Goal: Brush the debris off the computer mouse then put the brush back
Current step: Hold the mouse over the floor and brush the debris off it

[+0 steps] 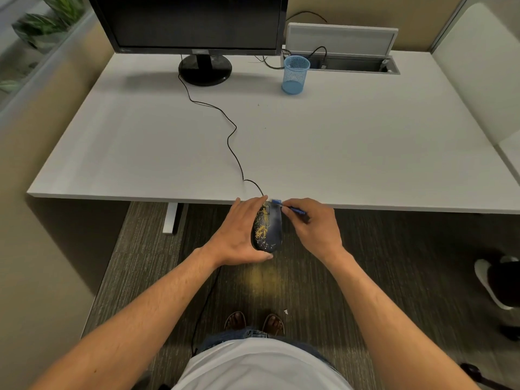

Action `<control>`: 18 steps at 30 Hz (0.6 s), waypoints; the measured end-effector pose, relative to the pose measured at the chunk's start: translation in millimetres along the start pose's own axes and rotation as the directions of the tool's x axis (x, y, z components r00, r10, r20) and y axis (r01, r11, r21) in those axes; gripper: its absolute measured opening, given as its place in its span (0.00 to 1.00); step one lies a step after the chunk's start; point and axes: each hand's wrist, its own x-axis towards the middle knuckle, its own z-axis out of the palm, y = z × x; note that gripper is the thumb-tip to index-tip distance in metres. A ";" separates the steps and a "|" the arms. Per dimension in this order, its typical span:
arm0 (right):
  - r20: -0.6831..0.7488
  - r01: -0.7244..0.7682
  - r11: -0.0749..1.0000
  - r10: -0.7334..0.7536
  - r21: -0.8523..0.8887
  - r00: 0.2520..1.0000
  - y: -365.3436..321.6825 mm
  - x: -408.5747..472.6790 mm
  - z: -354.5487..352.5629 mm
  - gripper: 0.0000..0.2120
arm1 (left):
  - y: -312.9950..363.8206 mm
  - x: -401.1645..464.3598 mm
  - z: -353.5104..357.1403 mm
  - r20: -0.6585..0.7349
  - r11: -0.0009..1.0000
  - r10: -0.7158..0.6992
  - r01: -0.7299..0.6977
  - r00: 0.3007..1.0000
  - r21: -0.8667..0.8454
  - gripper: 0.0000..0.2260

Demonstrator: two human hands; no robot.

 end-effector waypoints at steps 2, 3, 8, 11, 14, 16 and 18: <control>0.010 0.004 1.000 -0.004 -0.006 1.000 0.7 -4.3 0.8 0.09 | -0.8 -0.4 -1.3 -0.004 1.000 -0.003 0.003 1.000 0.004 0.54; 0.011 0.006 1.000 -0.006 -0.005 1.000 0.1 -7.8 0.5 0.08 | -1.2 -0.5 -2.0 -0.006 1.000 -0.004 0.004 1.000 0.004 0.54; 0.032 0.064 0.998 -0.065 0.023 0.997 -7.0 -34.9 -5.1 0.08 | -2.7 -1.9 -2.0 -0.013 1.000 -0.011 0.012 1.000 0.004 0.54; 0.030 0.103 0.995 -0.103 0.015 0.994 -13.2 -54.6 -8.5 0.08 | -2.3 -1.0 -1.5 -0.011 1.000 -0.015 0.015 1.000 0.005 0.54; 0.026 0.137 0.990 -0.137 0.007 0.990 -17.8 -71.1 -9.7 0.07 | -1.2 0.7 -0.7 -0.008 1.000 -0.015 0.015 1.000 0.007 0.54; 0.020 0.158 0.987 -0.158 -0.003 0.987 -18.9 -80.0 -9.6 0.06 | -0.7 1.8 0.2 -0.009 1.000 -0.017 0.017 1.000 0.005 0.54; 0.022 0.153 0.988 -0.153 -0.001 0.988 -18.7 -87.4 -9.5 0.07 | -0.2 2.9 0.7 -0.007 1.000 -0.018 0.018 1.000 0.004 0.54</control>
